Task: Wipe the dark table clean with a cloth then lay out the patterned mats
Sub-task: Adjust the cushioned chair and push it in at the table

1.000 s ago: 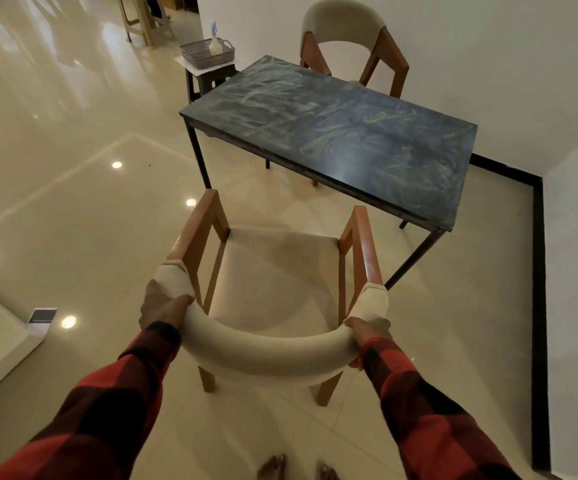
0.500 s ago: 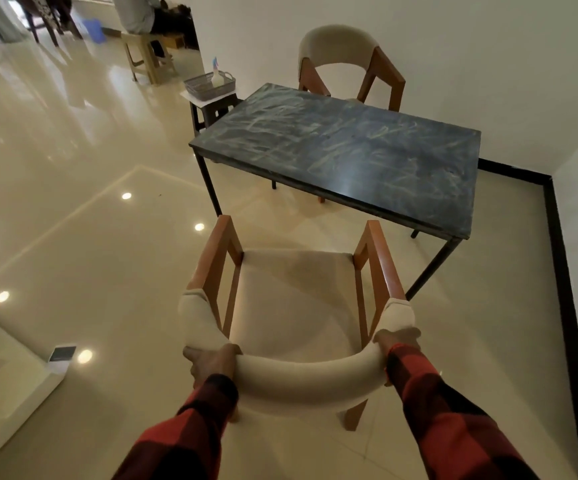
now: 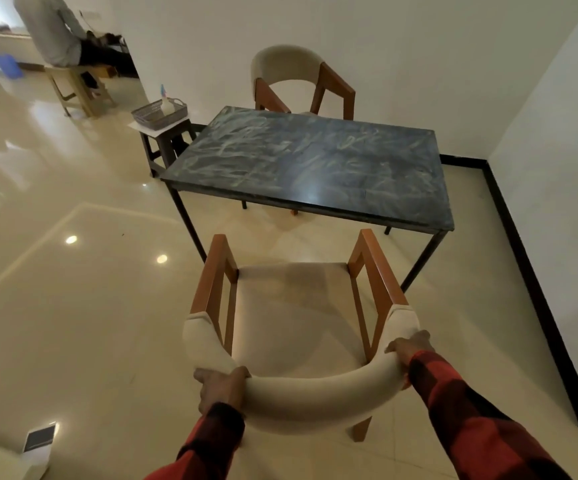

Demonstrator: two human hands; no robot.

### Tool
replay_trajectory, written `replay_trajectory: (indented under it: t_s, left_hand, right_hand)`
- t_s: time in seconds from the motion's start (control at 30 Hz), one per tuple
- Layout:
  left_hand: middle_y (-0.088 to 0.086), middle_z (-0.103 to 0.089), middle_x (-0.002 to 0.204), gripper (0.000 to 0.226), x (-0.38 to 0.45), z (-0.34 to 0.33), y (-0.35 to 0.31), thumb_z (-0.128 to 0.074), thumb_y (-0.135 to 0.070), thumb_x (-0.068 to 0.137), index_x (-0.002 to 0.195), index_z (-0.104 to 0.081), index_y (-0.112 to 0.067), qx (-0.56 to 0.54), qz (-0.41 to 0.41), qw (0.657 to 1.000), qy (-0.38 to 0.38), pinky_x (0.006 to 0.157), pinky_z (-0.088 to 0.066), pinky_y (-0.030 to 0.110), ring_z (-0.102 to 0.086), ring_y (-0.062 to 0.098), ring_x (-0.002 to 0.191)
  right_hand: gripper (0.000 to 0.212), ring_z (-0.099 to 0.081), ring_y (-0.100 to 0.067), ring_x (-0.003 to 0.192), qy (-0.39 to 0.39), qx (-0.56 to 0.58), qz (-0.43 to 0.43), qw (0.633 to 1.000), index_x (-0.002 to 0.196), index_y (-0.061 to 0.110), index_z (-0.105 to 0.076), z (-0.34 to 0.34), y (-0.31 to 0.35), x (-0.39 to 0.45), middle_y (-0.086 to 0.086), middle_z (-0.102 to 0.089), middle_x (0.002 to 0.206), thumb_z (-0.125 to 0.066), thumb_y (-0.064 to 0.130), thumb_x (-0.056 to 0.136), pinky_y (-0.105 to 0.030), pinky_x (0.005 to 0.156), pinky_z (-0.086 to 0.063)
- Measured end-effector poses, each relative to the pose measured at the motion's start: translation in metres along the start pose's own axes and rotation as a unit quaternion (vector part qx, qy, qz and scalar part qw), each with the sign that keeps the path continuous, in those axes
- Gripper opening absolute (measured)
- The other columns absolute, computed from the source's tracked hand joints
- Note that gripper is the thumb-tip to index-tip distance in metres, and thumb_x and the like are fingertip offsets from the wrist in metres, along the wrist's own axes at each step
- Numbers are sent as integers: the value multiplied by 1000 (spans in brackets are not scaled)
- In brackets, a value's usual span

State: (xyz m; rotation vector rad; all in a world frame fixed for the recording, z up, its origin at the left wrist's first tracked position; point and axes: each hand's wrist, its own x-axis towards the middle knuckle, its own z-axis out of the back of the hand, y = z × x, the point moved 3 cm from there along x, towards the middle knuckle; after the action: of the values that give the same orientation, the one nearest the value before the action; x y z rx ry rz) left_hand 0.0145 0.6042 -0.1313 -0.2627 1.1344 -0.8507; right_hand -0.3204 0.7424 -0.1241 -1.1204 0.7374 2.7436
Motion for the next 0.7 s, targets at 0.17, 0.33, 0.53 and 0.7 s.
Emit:
replay_trajectory:
  t_s: [0.17,0.33,0.53,0.7]
  left_hand:
    - [24,-53,117,77,33,23,-33,-72,-19,80,138,-21,-16,27,-20,999,11,81,-58,57,-55,48,104]
    - [25,-54,116,76,60,39,-55,-71,-21,79,136,-22,-14,53,-30,998,16,86,-56,57,-56,48,103]
    - [21,-56,114,79,74,39,-67,-74,-31,77,133,-21,-16,70,-29,997,29,88,-56,56,-60,45,99]
    - [17,-51,117,87,76,40,-64,-81,-32,75,135,-18,-30,7,3,998,55,75,-58,55,-58,42,97]
  right_hand:
    - [71,-53,-45,101,-8,21,-16,1000,141,15,-29,-26,18,-7,-20,-48,123,-71,10,83,-48,53,-53]
    - [68,-54,-47,104,-11,48,-47,998,139,16,-30,-55,27,-12,-23,-49,126,-69,12,84,-47,51,-50]
    - [82,-49,-39,92,-2,68,-49,996,142,17,-26,-59,36,-2,-17,-46,115,-78,28,79,-43,54,-47]
    - [89,-53,-47,112,-15,79,-39,996,141,12,-25,-57,49,5,-25,-50,132,-82,32,76,-60,91,-50]
